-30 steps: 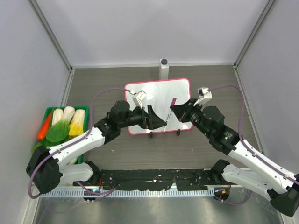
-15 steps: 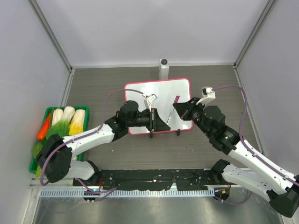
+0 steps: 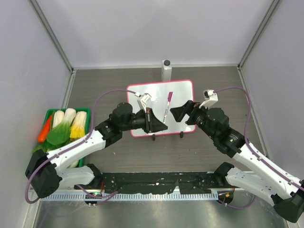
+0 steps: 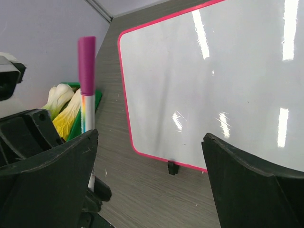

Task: Write a sentence on the whiteboard
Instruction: Pass from the left arm to the right

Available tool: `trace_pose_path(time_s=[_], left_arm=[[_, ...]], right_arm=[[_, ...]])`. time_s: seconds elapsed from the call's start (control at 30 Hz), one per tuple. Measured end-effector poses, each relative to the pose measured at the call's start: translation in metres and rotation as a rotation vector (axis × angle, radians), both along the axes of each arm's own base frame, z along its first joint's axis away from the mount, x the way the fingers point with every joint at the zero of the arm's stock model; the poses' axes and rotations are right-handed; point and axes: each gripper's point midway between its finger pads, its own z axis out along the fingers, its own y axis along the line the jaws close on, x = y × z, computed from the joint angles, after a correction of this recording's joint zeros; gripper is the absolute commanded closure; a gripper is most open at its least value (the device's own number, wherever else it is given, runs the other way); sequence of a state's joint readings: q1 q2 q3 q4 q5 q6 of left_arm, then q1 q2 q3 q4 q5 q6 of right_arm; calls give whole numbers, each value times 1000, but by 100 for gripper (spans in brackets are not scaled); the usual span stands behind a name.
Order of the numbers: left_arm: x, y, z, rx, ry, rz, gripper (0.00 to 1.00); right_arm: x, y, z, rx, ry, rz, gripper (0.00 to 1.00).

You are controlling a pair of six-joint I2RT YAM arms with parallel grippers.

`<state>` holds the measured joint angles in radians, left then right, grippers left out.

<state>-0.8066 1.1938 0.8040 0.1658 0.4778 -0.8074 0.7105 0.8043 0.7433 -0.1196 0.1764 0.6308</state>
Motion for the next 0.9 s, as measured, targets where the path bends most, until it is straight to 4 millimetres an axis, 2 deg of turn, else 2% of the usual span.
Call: trace_pose_path(time_s=[0.13,0.4,0.67,0.9], left_arm=[[-1,18,6,38,-36,61,100],[1,47,-8,159,-58,164,100],[3,59,-21,231,-58,201,100],[2,62,-26,256,-66,193,100]], right_arm=[[-7,-4,-2,-22,2,25,1],[-18,-7,-29,-139,59,102,0],[-21,-3,-47,-163,119,191,1],[-17,-3,-50,-79,121,285,0]])
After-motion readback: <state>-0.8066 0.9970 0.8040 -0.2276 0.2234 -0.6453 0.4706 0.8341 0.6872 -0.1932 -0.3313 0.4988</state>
